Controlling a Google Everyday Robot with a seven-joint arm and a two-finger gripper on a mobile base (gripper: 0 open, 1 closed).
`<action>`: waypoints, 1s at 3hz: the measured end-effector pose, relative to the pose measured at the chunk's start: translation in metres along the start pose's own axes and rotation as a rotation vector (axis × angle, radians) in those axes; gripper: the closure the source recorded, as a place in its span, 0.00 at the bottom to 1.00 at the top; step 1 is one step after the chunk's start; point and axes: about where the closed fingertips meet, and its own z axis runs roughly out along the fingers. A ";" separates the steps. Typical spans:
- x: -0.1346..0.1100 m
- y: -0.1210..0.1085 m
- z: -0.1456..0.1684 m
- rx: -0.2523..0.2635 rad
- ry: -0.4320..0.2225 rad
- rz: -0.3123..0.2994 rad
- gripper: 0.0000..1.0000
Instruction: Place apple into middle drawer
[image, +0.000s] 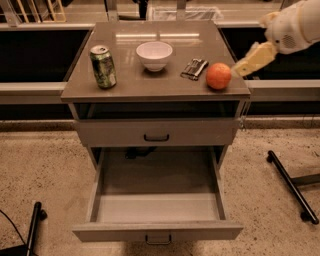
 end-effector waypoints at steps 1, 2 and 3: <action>0.010 -0.023 0.065 -0.045 -0.122 0.106 0.00; 0.039 -0.027 0.114 -0.098 -0.161 0.226 0.00; 0.050 -0.015 0.140 -0.152 -0.182 0.270 0.14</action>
Offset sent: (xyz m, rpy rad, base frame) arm 0.1180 0.0094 -0.1466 0.4097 0.1941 -0.0530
